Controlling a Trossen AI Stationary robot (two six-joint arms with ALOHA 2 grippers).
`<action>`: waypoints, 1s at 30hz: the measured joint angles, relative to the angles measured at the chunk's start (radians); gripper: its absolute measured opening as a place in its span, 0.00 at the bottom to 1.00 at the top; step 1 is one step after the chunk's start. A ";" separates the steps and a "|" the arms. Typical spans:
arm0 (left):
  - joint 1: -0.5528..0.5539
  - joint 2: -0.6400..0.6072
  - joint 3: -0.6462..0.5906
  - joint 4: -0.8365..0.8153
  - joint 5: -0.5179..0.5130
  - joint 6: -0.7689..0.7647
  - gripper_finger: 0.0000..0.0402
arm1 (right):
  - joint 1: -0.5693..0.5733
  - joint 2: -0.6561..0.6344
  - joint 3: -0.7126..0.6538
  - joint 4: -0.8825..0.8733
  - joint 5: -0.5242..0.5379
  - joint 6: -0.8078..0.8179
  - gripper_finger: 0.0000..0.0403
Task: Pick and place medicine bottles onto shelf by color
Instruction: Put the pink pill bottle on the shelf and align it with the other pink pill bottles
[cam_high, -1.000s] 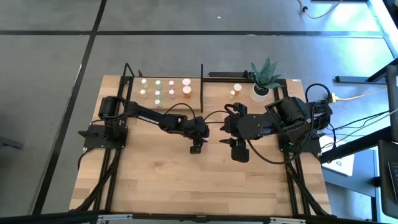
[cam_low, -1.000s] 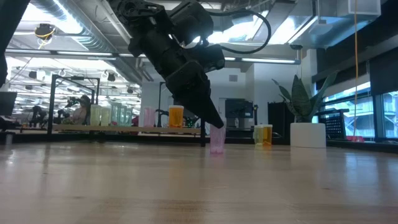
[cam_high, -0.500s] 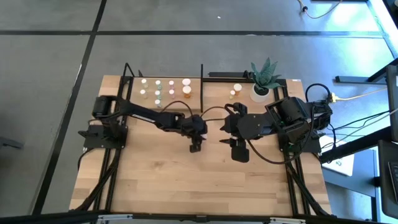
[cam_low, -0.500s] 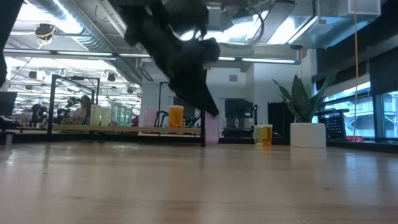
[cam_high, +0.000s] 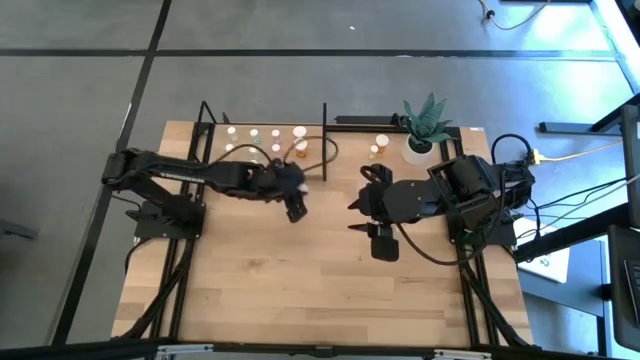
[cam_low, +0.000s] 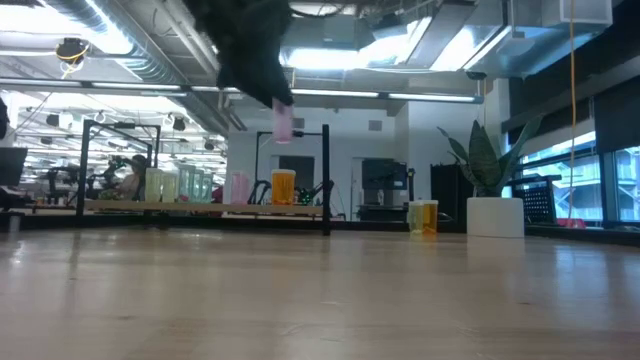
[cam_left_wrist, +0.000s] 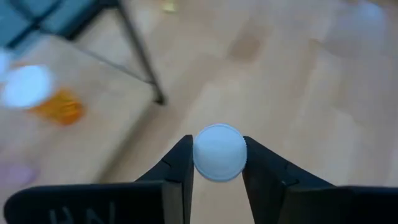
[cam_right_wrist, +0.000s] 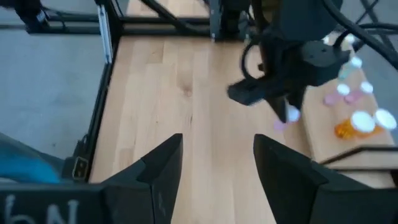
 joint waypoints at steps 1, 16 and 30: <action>0.003 -0.019 0.000 -0.024 -0.026 -0.029 0.23 | -0.003 0.000 0.000 0.018 0.000 -0.005 0.49; 0.154 -0.061 0.000 -0.206 -0.180 -0.214 0.24 | -0.013 0.005 -0.020 0.074 0.287 0.002 0.49; 0.175 -0.049 -0.075 -0.208 -0.248 -0.397 0.24 | -0.016 0.016 -0.030 0.088 0.288 -0.003 0.49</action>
